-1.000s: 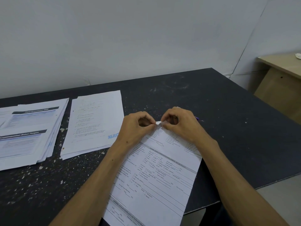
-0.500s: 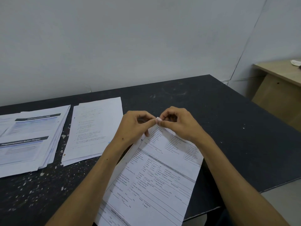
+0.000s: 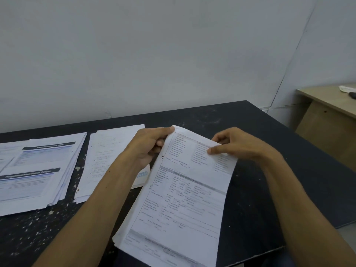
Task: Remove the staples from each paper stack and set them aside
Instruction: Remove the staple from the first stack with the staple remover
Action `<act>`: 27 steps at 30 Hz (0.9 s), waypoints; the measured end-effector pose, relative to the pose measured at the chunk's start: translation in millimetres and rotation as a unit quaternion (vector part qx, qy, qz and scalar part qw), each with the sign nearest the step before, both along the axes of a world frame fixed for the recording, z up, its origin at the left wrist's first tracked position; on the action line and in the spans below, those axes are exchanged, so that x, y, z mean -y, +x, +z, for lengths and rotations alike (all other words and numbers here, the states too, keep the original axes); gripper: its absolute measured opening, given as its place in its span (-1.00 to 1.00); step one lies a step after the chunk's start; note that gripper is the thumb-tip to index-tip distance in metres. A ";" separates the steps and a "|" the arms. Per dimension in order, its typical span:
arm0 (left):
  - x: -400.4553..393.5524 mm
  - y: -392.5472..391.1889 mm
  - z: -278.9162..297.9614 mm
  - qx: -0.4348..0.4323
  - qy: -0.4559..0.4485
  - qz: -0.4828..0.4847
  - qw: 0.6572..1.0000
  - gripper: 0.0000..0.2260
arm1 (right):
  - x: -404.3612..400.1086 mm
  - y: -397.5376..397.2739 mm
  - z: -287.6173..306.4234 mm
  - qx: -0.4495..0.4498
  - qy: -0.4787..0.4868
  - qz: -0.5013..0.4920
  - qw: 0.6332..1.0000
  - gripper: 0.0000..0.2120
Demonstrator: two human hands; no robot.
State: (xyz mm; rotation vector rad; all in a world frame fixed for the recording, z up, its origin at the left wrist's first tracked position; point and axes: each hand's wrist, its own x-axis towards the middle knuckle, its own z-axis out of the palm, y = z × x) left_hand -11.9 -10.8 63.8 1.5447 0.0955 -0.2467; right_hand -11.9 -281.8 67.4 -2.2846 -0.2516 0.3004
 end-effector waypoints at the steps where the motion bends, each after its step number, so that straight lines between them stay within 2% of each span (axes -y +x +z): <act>1: -3.2 3.2 -1.7 0.002 -0.008 -0.005 1.000 -0.73 | 3.0 -0.2 5.6 0.002 0.021 0.002 1.000 -0.87; 3: -7.7 4.9 -4.2 -0.002 0.005 -0.034 0.999 -0.58 | 6.3 -1.0 15.7 0.008 0.083 -0.013 0.996 -0.85; 5: -9.4 1.2 -6.1 -0.023 0.080 -0.079 0.993 -0.49 | 8.1 2.7 22.7 0.001 0.139 -0.038 0.990 -0.83; 7: -10.1 -1.6 -10.9 -0.041 0.140 -0.110 0.983 -0.54 | 8.6 8.3 27.8 0.003 0.184 -0.069 0.981 -0.83; 8: -10.4 -2.5 -13.3 -0.045 0.138 -0.111 0.983 -0.58 | 7.7 11.4 28.1 0.009 0.213 -0.097 0.972 -0.81; 11: -11.3 -4.5 -19.3 -0.068 0.017 -0.081 0.994 -0.63 | -2.3 13.9 20.7 -0.002 0.355 -0.182 0.917 -0.66; 13: -9.3 -4.4 -21.2 -0.077 -0.065 -0.050 0.994 -0.64 | -10.9 8.0 8.1 -0.038 0.420 -0.190 0.887 -0.58; 15: -4.9 -4.3 -21.3 -0.075 -0.128 -0.014 0.989 -0.67 | -18.9 -4.8 -5.2 -0.068 0.417 -0.170 0.890 -0.58; 18: 4.0 -3.3 -19.3 -0.078 -0.187 0.025 0.979 -0.73 | -29.5 -24.4 -21.7 -0.076 0.384 -0.133 0.911 -0.69; 20: 10.7 -3.0 -19.0 -0.071 -0.184 0.032 0.980 -0.74 | -34.1 -28.1 -28.9 -0.056 0.350 -0.121 0.927 -0.79; 24: 17.1 -1.4 -18.4 -0.054 -0.153 0.000 0.987 -0.75 | -22.7 -16.1 -26.7 -0.029 0.281 -0.207 0.937 -0.77; 27: 21.9 -0.4 -16.0 -0.031 -0.122 -0.031 0.992 -0.77 | -8.8 -9.4 -13.0 -0.006 0.247 -0.215 0.945 -0.81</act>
